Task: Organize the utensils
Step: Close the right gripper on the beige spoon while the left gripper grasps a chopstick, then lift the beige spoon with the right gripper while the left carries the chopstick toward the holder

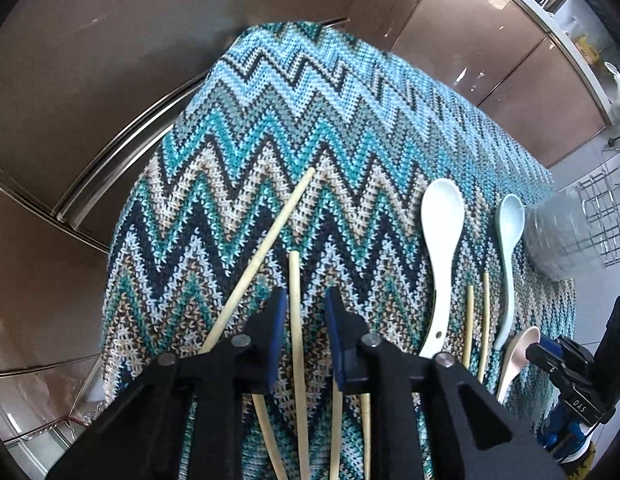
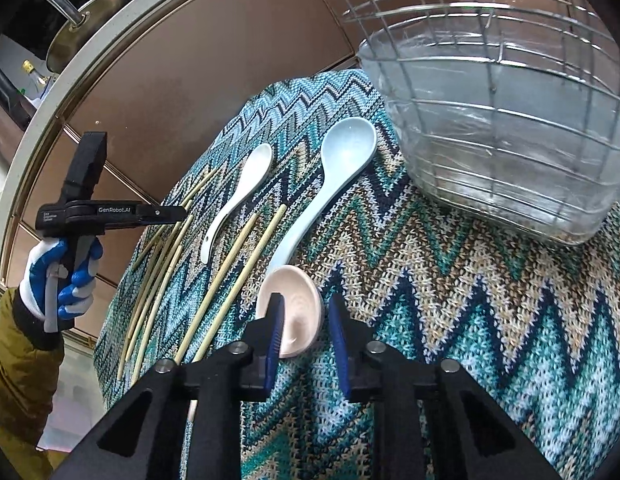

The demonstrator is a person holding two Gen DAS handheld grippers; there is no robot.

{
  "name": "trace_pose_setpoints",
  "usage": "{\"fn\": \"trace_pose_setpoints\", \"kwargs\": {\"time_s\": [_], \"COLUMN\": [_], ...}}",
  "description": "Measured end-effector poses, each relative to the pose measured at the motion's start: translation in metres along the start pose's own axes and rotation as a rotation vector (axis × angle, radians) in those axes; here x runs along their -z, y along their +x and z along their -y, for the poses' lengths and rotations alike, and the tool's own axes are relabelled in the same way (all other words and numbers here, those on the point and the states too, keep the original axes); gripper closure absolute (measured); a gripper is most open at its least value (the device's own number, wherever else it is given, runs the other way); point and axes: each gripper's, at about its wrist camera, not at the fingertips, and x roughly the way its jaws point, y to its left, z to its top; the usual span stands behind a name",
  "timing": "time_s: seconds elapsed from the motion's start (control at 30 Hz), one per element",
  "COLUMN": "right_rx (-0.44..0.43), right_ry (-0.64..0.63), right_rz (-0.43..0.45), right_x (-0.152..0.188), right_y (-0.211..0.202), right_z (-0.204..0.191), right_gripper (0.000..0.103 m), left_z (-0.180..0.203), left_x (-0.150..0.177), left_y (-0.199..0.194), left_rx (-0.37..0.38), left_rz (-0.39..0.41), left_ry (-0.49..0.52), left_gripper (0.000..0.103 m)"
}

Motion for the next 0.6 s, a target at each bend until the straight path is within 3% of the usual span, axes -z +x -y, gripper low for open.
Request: {"fn": "trace_pose_setpoints", "kwargs": {"time_s": [0.17, 0.37, 0.6], "right_rx": [-0.005, -0.023, -0.003], "right_ry": [-0.014, -0.029, -0.044], "right_rz": [-0.029, -0.033, 0.034], "right_x": [-0.001, -0.002, 0.005], "right_y": [0.011, 0.012, -0.018], "right_z": [0.002, 0.004, -0.004], "right_gripper": [0.093, 0.094, 0.096], "left_z": [-0.002, -0.001, 0.008], "left_x": [-0.003, -0.003, 0.012], "left_y": [0.007, 0.010, -0.015], "left_rx": [0.000, -0.012, -0.021], "left_rz": [-0.016, -0.017, 0.040], "left_ry": [-0.016, -0.038, -0.023], "left_gripper": [0.092, 0.098, 0.098]}}
